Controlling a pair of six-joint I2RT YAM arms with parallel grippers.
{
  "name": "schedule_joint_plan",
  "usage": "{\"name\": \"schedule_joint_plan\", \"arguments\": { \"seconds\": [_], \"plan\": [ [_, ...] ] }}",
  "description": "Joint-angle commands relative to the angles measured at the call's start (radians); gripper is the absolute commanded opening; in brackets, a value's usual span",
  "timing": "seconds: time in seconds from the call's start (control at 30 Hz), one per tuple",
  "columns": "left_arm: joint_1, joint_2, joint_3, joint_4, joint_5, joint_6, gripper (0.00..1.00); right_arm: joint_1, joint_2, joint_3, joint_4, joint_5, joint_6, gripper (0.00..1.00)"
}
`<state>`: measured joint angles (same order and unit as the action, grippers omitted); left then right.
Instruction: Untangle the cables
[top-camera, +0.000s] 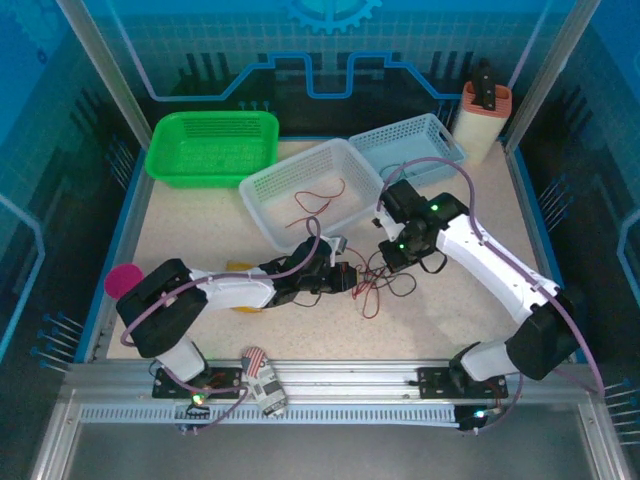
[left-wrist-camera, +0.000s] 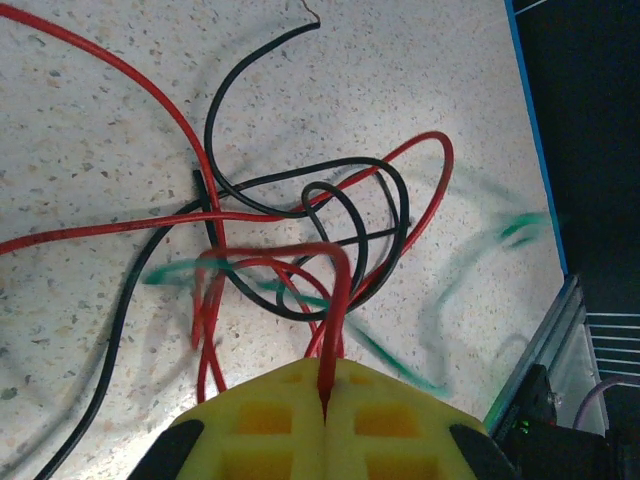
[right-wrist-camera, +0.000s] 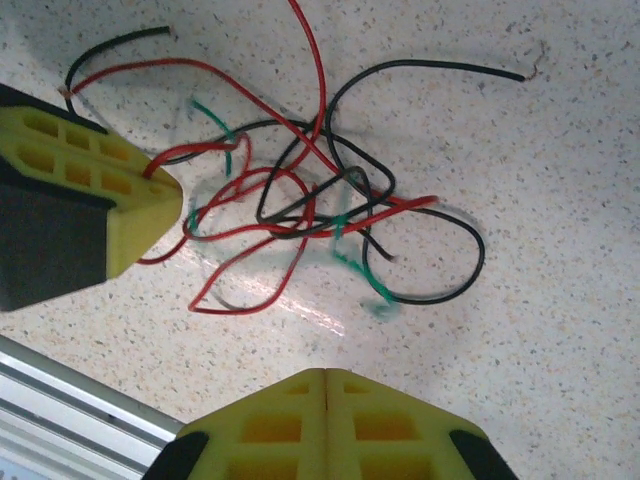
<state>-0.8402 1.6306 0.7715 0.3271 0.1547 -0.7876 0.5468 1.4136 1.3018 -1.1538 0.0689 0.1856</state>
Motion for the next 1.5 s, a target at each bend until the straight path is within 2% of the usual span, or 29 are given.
{"name": "schedule_joint_plan", "arguments": {
  "seconds": [0.0, 0.33, 0.37, 0.43, 0.47, 0.53, 0.63, 0.7, 0.83, 1.13, 1.33, 1.47],
  "plan": [
    [0.007, 0.013, -0.012, -0.011, 0.001, -0.005, 0.0, -0.016, -0.033, 0.015, -0.053, -0.02, -0.018, 0.0],
    [0.026, 0.009, -0.022, -0.005, 0.039, 0.028, 0.0, -0.095, -0.097, 0.001, -0.025, -0.074, -0.016, 0.0],
    [0.026, 0.011, -0.017, -0.007, 0.044, 0.033, 0.0, -0.096, -0.093, -0.011, -0.009, -0.09, -0.008, 0.07],
    [0.026, 0.015, -0.012, -0.006, 0.05, 0.034, 0.0, -0.095, -0.081, -0.028, 0.026, -0.133, 0.01, 0.28],
    [0.025, 0.015, -0.011, -0.005, 0.052, 0.033, 0.0, -0.092, -0.075, -0.041, 0.052, -0.161, 0.019, 0.35],
    [0.025, 0.017, -0.013, -0.001, 0.054, 0.034, 0.0, -0.082, -0.06, -0.068, 0.092, -0.184, 0.039, 0.43],
    [0.026, 0.017, -0.017, 0.001, 0.055, 0.031, 0.0, -0.076, -0.039, -0.122, 0.146, -0.229, 0.093, 0.46],
    [0.026, 0.017, -0.02, 0.001, 0.057, 0.03, 0.0, -0.076, -0.039, -0.166, 0.181, -0.272, 0.125, 0.46],
    [0.026, 0.023, -0.02, 0.005, 0.064, 0.028, 0.0, -0.071, -0.048, -0.249, 0.207, -0.283, 0.143, 0.44],
    [0.026, 0.033, -0.016, 0.007, 0.071, 0.024, 0.0, -0.054, 0.028, -0.322, 0.301, -0.333, 0.164, 0.46],
    [0.026, 0.034, -0.015, 0.003, 0.067, 0.024, 0.0, -0.05, 0.095, -0.319, 0.342, -0.344, 0.163, 0.4],
    [0.026, 0.032, -0.015, -0.001, 0.065, 0.024, 0.0, -0.044, 0.112, -0.316, 0.35, -0.347, 0.157, 0.32]
  ]
}}
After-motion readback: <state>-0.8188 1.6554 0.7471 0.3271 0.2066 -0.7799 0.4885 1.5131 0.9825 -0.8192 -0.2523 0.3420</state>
